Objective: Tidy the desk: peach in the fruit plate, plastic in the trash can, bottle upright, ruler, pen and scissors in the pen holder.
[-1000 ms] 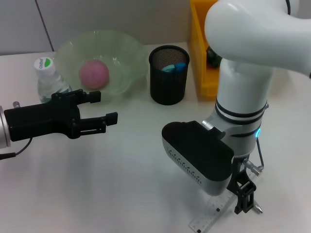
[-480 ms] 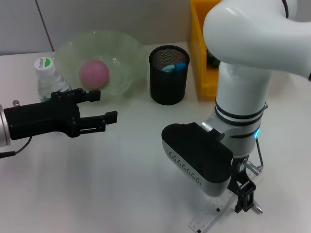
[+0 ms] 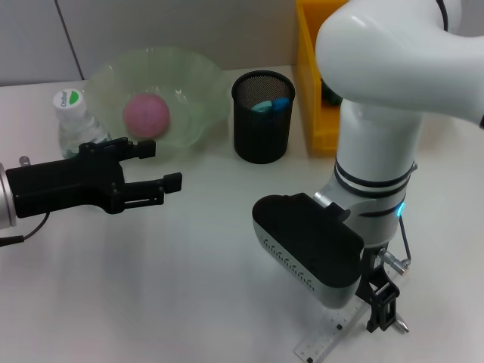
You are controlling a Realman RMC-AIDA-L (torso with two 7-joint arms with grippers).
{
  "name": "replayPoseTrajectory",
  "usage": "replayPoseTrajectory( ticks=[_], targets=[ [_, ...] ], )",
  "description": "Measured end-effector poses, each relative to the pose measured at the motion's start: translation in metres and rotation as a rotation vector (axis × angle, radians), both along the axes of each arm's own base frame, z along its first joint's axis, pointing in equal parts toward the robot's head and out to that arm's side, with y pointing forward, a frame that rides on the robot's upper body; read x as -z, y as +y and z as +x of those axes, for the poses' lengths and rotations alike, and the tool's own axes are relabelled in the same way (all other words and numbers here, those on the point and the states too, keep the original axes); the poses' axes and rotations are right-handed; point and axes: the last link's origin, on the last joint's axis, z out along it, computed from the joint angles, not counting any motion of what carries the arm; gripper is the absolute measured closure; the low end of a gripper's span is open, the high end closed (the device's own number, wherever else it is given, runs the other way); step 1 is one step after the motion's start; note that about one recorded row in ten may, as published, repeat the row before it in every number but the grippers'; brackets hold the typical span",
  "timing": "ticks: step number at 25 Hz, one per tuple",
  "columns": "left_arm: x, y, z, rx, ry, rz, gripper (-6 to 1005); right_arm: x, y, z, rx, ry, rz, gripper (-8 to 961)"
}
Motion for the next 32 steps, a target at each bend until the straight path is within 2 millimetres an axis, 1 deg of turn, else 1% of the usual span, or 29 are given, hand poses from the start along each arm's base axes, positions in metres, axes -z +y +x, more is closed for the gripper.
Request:
replayPoseTrajectory(
  ticks=[22,27,32],
  targets=[
    [-0.0012,0.0005,0.0,-0.002,0.001,0.004,167,-0.0004,-0.0003,0.0014,-0.002,-0.004,0.003,271],
    [-0.0008,0.0008,0.0006,0.001,0.003,0.002,167,-0.0004,-0.0002,0.0014,-0.002,-0.005,0.004,322],
    [-0.0013,0.001,0.0005,0.002,0.004,0.002,167,-0.0004,-0.0002,0.0014,-0.002,-0.005,0.004,322]
  ],
)
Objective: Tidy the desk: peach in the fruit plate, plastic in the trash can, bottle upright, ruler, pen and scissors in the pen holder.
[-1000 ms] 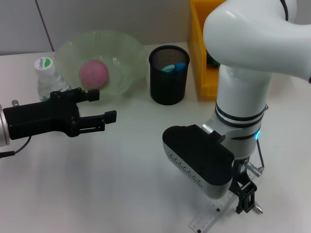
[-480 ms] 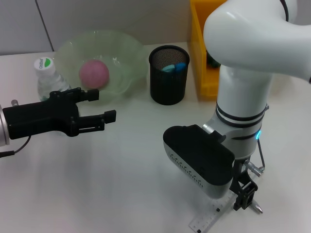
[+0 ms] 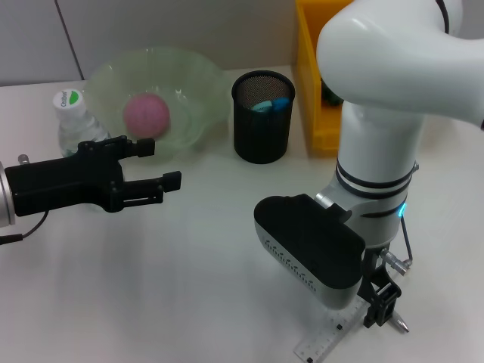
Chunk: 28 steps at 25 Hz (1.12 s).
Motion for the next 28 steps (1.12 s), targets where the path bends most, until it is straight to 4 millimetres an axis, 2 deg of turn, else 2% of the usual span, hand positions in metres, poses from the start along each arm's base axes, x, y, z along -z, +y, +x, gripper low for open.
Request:
replayPoseTrajectory(
  ticks=[28],
  targets=[
    [-0.001,0.0015,-0.0013,-0.002,0.01,0.001,167,0.0021,-0.0006,0.0004,-0.016,-0.008,-0.003,323]
  ],
)
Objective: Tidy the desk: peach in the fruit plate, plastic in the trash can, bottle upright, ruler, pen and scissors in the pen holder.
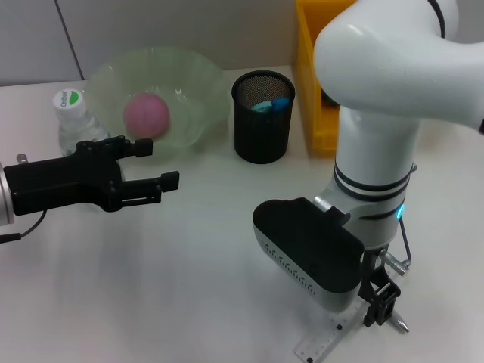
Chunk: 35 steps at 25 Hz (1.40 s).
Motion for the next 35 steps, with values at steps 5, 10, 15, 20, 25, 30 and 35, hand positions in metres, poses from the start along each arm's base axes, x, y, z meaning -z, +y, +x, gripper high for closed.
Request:
replayPoseTrajectory(
  ticks=[5,10,15,20,25,30,35],
  targets=[
    [0.0004,0.0005,0.0004,0.001,0.002,0.0,167,0.0002,0.0002,-0.0004,-0.001,0.0,0.002,323],
    [0.0003,0.0006,0.0005,0.001,0.003,0.001,167,0.0003,0.0002,-0.0004,-0.001,0.0,0.003,328],
    [0.0,0.0008,0.0008,0.003,0.003,0.002,167,0.0002,0.0003,-0.0007,0.0,0.0,0.004,333],
    [-0.0001,0.0008,0.0008,0.003,0.003,0.002,167,0.0004,0.0007,-0.0011,-0.002,0.001,0.006,337],
    [-0.0005,0.001,0.0006,0.002,0.003,0.004,167,0.001,0.0011,-0.0011,-0.004,0.004,0.009,342],
    [-0.0012,0.0013,0.0007,0.003,0.004,0.006,167,0.0014,0.001,0.0002,-0.006,0.002,0.011,347],
    [-0.0011,0.0013,0.0007,0.002,0.003,0.007,167,0.0018,0.0004,0.0009,-0.009,-0.006,0.009,442]
  ],
)
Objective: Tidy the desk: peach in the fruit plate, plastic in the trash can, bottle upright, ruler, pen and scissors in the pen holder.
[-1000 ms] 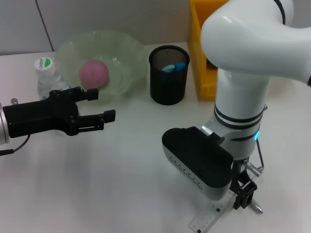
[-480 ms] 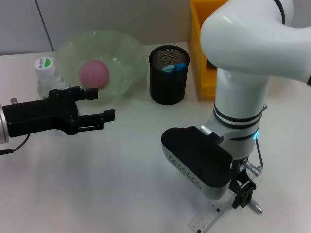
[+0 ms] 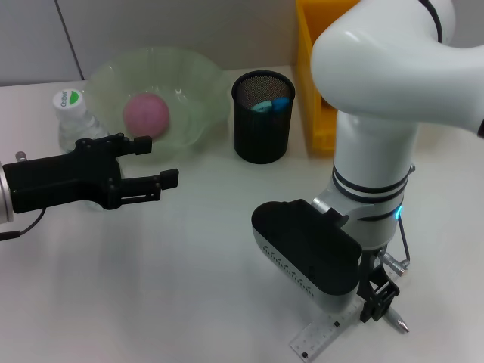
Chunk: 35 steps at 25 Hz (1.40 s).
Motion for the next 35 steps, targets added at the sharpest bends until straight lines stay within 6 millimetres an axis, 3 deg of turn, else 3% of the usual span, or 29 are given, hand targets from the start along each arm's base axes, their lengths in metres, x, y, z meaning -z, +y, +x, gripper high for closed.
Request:
replayPoseTrajectory(
  ticks=[21,29,35],
  targets=[
    [0.0,0.0,0.0,-0.005,-0.003,0.001,167,0.001,0.0,0.002,0.0,-0.006,0.006,441],
    [0.0,0.0,-0.001,-0.006,-0.003,0.001,167,-0.002,0.003,-0.007,0.014,0.042,0.026,568],
    [0.0,0.0,0.0,-0.005,-0.003,0.001,167,-0.013,0.012,-0.017,0.04,0.11,0.051,568]
  ],
)
